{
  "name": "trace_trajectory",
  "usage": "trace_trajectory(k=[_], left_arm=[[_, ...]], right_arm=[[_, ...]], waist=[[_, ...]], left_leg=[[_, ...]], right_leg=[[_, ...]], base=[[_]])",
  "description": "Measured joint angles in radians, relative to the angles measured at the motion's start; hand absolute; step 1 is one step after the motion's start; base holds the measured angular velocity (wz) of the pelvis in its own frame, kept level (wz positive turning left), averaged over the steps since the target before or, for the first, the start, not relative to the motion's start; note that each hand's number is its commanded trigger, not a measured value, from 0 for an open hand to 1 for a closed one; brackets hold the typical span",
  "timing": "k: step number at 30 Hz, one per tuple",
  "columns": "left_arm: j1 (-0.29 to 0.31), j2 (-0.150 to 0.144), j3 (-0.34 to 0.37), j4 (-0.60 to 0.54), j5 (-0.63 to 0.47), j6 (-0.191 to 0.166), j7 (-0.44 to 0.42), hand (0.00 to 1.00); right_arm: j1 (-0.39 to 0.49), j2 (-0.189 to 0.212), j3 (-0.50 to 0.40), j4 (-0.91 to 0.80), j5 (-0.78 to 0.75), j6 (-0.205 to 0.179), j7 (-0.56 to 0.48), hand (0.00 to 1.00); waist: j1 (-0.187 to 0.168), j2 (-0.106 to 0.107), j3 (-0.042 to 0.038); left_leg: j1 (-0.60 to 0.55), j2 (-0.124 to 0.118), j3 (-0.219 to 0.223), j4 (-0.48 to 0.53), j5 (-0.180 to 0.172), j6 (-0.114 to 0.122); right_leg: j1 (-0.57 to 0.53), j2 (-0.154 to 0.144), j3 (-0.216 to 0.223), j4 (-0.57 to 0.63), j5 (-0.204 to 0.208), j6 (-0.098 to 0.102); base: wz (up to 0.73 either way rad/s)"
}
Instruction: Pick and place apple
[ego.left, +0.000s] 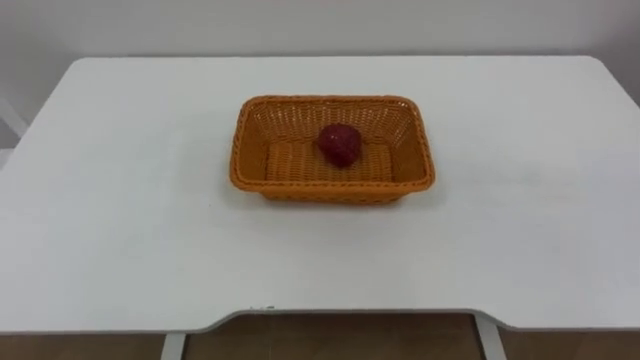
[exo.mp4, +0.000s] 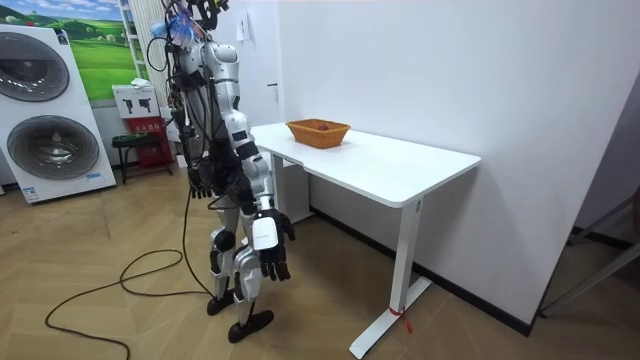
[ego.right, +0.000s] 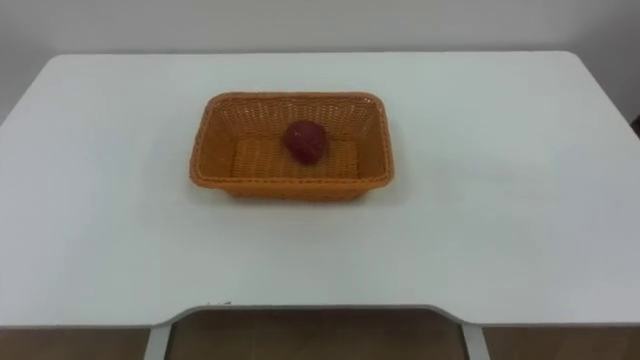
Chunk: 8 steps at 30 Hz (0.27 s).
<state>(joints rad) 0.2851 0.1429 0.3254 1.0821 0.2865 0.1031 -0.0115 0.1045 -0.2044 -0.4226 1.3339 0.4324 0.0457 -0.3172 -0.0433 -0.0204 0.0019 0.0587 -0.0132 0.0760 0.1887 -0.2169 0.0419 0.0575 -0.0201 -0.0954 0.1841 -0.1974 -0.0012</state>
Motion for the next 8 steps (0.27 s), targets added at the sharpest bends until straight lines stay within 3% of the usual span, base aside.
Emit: trace_trajectory(k=[8], left_arm=[[-0.012,-0.005,-0.056,0.0,-0.001,0.043,0.0,0.0]], right_arm=[[0.001,0.016,0.152,0.006,-0.242,0.038,0.113,0.0]], waist=[[0.022,0.009,0.0027]], left_leg=[[0.006,0.001,0.004,0.002,-0.002,-0.001]], right_leg=[[0.015,0.001,-0.002,-0.014,0.0,-0.001]], base=[[0.01]])
